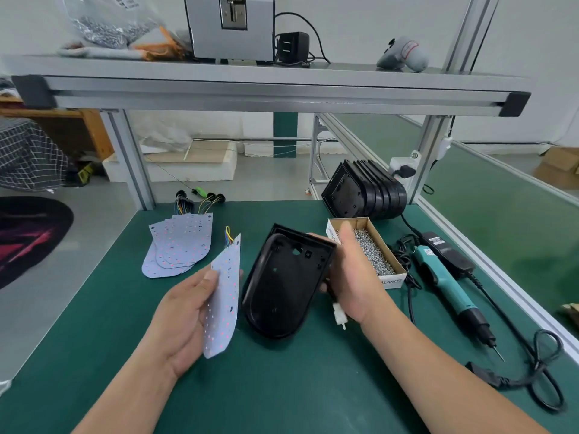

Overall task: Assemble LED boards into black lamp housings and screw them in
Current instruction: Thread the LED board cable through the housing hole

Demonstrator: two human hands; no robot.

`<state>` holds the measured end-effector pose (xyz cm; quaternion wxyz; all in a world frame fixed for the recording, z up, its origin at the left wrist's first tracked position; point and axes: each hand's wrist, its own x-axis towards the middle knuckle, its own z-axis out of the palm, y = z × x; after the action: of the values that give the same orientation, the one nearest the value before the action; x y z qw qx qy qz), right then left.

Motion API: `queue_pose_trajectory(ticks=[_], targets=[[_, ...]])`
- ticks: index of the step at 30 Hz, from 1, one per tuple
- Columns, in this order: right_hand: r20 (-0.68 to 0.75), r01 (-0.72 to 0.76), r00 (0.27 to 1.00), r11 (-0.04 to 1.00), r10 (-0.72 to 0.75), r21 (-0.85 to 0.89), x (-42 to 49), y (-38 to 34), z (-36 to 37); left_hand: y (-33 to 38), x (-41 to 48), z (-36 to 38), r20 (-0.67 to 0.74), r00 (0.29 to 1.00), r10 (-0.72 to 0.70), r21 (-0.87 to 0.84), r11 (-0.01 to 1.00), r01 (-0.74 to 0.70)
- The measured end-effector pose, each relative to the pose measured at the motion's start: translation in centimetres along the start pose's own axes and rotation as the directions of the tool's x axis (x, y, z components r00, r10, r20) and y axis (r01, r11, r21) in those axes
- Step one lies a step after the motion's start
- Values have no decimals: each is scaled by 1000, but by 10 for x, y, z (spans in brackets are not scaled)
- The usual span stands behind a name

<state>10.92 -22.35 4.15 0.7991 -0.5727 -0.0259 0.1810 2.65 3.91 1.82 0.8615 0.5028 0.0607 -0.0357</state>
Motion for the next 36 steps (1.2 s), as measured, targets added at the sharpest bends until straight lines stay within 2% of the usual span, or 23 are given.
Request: queue_pose_trajectory(ticks=[2,5,6,8,11,16,19,23,25,27,32,36], targets=[[46,33,998,999,-32,-7,1,0,-1,1,2,-2,-40,999,19,-63,998,-22],[83,85,993,994,-79,-67,-1,2,3,5,2,-6,-36,999,11,-308,951,-22],[76,100,993,990,-93,-97,-1,3,4,5,2,-7,-26,999,25,-311,950,-32],[54,99,994,979,-90,-180,-2,5,4,4,1,-4,1,998,59,-235,970,-57],[11,19,1000,941,-16,-339,-5,5,12,-2,0,5,45,998,53,-132,990,-47],[-6,-85,996,908,91,-410,-7,12,23,-8,-3,13,66,996,67,-22,998,-66],[47,-78,994,923,103,-377,-5,13,25,-8,-4,13,77,996,39,14,999,-41],[139,35,990,963,3,-266,-12,15,30,-9,-6,15,85,996,24,35,999,-27],[98,55,995,958,-29,-282,-17,13,33,-11,-6,15,106,994,-4,23,1000,1],[43,17,999,955,-4,-296,-19,11,35,-12,-5,14,119,992,-42,1,999,42],[11,-15,1000,957,19,-291,-21,12,37,-13,-4,14,121,989,-91,-34,995,96],[11,6,1000,967,-3,-254,-11,16,37,-9,-4,15,42,999,-25,-52,998,28]])
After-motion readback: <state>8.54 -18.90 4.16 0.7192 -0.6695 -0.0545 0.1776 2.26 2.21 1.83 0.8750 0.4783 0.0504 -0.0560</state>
